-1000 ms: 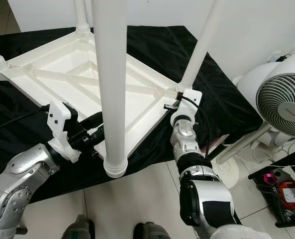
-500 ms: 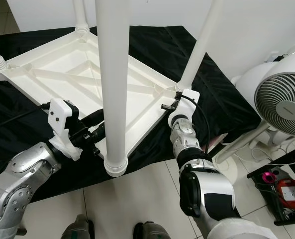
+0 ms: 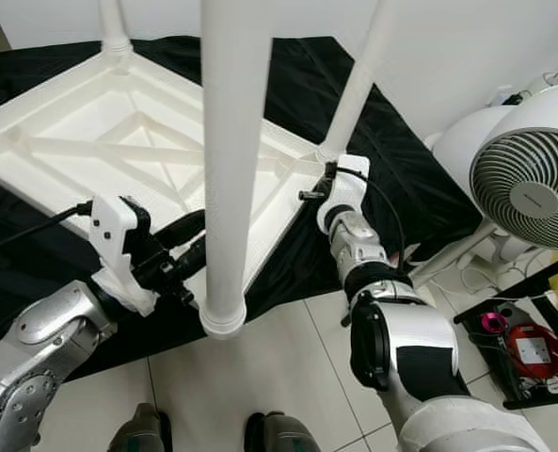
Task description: Building children table
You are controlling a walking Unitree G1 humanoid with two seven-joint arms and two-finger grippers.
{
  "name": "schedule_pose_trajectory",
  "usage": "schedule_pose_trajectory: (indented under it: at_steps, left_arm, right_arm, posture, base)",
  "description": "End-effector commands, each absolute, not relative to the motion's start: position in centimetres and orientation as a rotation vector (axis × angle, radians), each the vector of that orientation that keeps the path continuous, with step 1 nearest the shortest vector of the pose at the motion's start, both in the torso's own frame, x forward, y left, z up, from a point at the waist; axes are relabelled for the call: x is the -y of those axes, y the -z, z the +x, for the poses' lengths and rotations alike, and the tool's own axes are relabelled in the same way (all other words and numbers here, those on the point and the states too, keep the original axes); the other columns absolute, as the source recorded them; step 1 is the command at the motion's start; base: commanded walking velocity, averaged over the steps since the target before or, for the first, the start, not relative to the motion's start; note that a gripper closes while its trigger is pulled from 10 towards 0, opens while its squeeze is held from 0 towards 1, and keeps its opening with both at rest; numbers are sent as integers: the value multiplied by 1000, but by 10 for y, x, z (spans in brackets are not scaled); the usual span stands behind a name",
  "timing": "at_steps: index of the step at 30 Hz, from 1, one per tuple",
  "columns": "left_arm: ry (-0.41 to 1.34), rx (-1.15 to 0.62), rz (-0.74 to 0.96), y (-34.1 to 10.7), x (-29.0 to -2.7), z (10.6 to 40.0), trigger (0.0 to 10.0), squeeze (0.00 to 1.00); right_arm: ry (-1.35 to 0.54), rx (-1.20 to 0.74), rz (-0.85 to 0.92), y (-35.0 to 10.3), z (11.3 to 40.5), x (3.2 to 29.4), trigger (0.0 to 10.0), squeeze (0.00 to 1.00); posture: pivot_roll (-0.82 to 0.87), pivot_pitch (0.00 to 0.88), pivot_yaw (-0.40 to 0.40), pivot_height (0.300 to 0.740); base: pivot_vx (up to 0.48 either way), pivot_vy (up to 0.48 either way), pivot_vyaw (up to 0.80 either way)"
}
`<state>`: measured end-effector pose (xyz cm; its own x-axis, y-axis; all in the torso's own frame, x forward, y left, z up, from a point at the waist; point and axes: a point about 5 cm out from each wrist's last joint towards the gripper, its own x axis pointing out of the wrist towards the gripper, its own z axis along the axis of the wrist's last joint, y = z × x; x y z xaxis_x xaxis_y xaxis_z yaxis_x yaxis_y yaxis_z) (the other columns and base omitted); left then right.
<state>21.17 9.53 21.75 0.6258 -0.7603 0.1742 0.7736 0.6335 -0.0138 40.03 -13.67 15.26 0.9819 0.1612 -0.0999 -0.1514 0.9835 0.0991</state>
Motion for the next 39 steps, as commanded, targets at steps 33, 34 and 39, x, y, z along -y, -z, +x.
schedule_pose_trajectory:
  at_steps: [33,34,39]
  left_arm:
    - [598,69,68,-219,-149,292,10000,0]
    - [580,75,89,-222,-155,297,10000,0]
    - [547,51,87,-216,-162,303,10000,0]
  right_arm:
    - [-61,320,-4,-174,365,183,10000,0]
    - [-82,327,-27,-171,355,187,10000,0]
    - [-109,320,-129,-166,345,190,10000,0]
  posture:
    - [-9,82,-6,740]
    - [-24,67,3,740]
    - [-63,30,20,740]
  base:
    - [0,0,0]
    - [0,0,0]
    - [0,0,0]
